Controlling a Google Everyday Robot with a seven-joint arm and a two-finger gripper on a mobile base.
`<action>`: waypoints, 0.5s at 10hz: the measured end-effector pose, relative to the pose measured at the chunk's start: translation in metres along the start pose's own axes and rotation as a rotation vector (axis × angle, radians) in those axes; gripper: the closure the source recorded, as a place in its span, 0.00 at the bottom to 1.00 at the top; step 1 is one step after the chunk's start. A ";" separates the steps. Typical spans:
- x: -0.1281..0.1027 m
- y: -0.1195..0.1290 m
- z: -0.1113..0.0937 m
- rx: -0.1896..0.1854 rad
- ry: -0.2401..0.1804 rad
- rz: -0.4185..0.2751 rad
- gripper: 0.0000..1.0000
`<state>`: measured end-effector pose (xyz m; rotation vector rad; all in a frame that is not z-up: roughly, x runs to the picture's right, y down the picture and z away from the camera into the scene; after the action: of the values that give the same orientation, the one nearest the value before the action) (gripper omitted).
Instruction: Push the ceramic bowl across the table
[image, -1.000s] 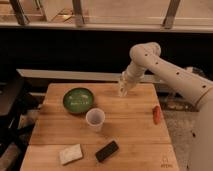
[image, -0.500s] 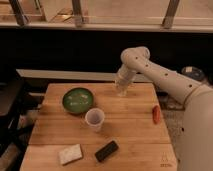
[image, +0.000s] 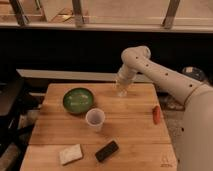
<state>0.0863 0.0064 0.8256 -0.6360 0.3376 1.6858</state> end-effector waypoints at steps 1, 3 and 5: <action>0.000 0.003 0.006 0.003 0.000 -0.011 1.00; 0.003 0.015 0.027 0.015 0.016 -0.048 1.00; 0.010 0.031 0.053 0.015 0.053 -0.088 1.00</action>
<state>0.0434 0.0370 0.8581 -0.6756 0.3546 1.5832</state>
